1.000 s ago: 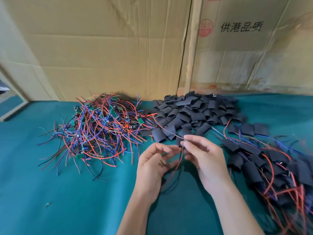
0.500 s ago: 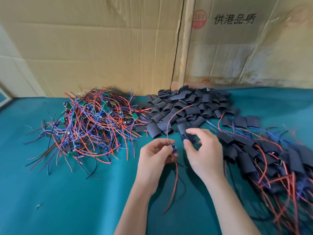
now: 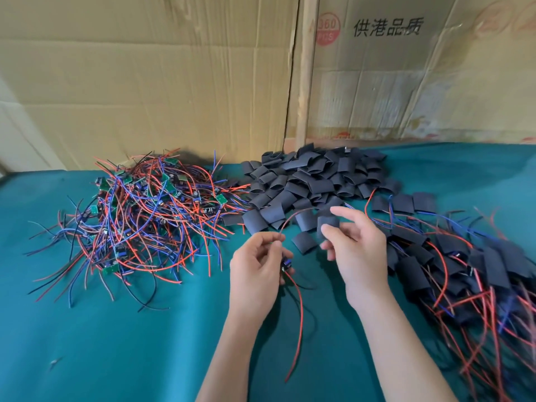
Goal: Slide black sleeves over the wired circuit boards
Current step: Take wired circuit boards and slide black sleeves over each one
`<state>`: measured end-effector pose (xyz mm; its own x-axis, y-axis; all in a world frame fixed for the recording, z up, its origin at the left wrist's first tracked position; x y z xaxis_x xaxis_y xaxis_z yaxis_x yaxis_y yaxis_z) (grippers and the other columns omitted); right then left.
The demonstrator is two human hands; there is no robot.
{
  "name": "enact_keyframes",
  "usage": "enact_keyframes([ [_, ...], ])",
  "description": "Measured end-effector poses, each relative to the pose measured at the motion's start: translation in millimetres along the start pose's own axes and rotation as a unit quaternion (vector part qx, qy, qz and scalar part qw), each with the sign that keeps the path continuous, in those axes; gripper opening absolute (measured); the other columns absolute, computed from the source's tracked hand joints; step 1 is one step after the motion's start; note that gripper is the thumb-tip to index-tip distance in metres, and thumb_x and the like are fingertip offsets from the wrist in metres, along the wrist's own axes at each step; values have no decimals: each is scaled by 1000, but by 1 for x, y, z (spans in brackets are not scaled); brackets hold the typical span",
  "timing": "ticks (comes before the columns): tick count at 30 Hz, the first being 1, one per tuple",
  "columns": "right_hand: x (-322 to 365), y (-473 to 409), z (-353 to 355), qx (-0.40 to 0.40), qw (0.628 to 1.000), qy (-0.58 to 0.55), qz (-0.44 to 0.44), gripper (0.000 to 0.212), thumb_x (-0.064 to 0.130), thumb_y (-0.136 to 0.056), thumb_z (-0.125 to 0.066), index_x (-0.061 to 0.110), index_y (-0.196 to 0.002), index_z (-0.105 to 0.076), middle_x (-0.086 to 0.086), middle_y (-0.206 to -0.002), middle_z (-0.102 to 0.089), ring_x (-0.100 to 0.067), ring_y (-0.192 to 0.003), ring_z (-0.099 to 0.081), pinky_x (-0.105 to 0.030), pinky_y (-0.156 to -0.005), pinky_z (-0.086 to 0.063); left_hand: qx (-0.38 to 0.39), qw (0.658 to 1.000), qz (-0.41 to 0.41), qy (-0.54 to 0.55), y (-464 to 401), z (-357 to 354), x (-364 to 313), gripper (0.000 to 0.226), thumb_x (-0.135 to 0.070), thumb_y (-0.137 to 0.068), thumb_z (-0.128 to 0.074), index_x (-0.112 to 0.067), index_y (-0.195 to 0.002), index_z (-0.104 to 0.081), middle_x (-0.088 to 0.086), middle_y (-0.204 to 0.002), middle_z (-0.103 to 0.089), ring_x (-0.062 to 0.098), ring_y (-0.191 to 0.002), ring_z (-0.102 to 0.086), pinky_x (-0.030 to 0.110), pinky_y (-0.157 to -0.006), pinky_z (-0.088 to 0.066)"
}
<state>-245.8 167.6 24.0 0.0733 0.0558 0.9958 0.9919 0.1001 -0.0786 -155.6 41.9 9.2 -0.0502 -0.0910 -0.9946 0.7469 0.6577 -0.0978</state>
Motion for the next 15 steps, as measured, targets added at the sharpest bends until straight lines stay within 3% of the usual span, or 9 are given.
enact_keyframes([
  [3, 1, -2, 1, 1, 990, -127, -56, 22, -5, -89, -65, 11, -105, -68, -1, -70, -71, -18, -60, -69, -24, -50, -50, -8, 1000, 5, -1, -1, -2, 2, 25, 1, -96, -51, -16, -88, -67, 3, -68, -70, 20, -55, -63, 17, -46, -45],
  [8, 6, -1, 3, -10, 968, -231, -94, 15, -4, -93, -64, 8, -101, -61, -1, -71, -73, -27, -71, -75, -25, -58, -57, -43, 998, -26, -39, -4, -5, 6, 23, 3, -93, -48, -13, -83, -61, 0, -58, -61, 17, -45, -53, 21, -45, -42],
  [12, 9, 7, -5, 102, 959, -243, -103, 10, -2, -97, -62, 8, -96, -65, -15, -89, -71, -40, -85, -76, -32, -69, -61, -43, 990, -81, -102, -2, -7, 7, 23, -23, -99, -60, -22, -76, -57, 2, -54, -61, 22, -44, -54, 32, -49, -46],
  [15, 10, 15, -13, 201, 950, -219, -93, 12, -2, -98, -60, 7, -100, -68, -13, -87, -65, -41, -90, -76, -33, -72, -61, -41, 991, -85, -96, -2, -5, 6, 20, -25, -100, -55, -27, -80, -57, 0, -53, -62, 16, -39, -52, 24, -44, -42],
])
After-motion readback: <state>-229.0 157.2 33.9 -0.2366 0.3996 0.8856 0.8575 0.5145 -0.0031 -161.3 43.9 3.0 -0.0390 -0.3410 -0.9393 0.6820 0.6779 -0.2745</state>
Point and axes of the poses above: each hand's wrist, its own y-axis away from the middle knuckle, its own z-axis out of the back of the hand, x = y × z, the point moved 1 cm from there along -y, towards the middle knuckle
